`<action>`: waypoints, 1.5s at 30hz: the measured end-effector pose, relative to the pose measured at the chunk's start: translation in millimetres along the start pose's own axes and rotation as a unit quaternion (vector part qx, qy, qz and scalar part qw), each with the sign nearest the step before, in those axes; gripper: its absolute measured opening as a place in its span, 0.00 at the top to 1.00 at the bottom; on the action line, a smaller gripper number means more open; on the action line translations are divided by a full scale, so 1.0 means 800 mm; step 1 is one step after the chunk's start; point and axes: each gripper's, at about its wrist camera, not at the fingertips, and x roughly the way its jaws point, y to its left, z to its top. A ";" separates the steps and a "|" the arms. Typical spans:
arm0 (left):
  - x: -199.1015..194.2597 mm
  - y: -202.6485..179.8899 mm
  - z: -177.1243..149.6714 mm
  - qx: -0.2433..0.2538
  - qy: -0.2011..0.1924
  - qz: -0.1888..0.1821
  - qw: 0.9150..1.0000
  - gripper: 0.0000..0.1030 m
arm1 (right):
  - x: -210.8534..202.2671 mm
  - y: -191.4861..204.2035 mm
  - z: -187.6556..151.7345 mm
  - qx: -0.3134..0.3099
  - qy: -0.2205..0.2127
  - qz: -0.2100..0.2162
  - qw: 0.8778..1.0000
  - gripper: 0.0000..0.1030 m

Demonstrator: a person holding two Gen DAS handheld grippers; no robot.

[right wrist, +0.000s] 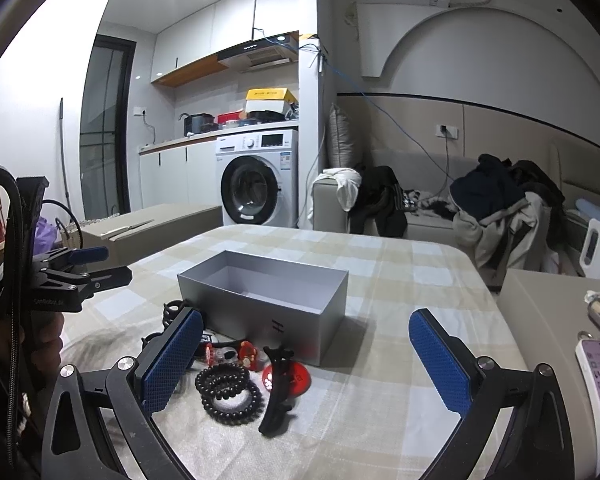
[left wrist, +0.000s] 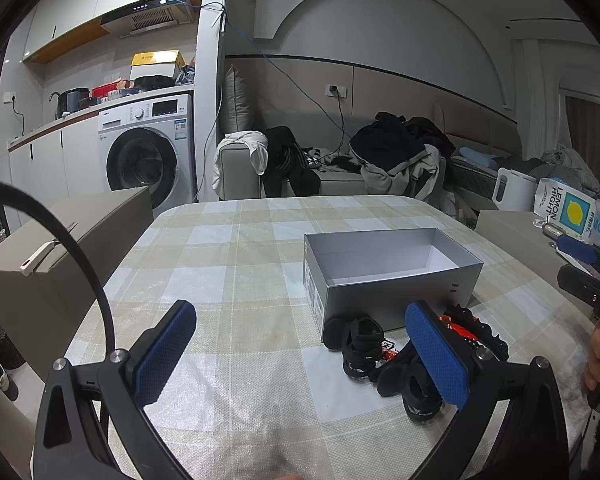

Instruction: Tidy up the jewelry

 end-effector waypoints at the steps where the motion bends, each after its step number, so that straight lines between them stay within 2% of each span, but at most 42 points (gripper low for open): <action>1: 0.000 0.000 0.000 0.000 0.000 0.000 1.000 0.01 | 0.000 0.000 0.000 0.000 -0.001 0.000 1.000 0.00; 37: -0.001 -0.001 0.000 -0.002 -0.004 0.004 1.000 0.01 | -0.002 0.001 0.001 0.001 -0.001 0.001 1.000 0.00; 45: 0.002 -0.001 0.000 -0.003 0.003 0.004 1.000 0.01 | 0.002 0.006 0.001 -0.007 0.013 0.001 1.000 0.00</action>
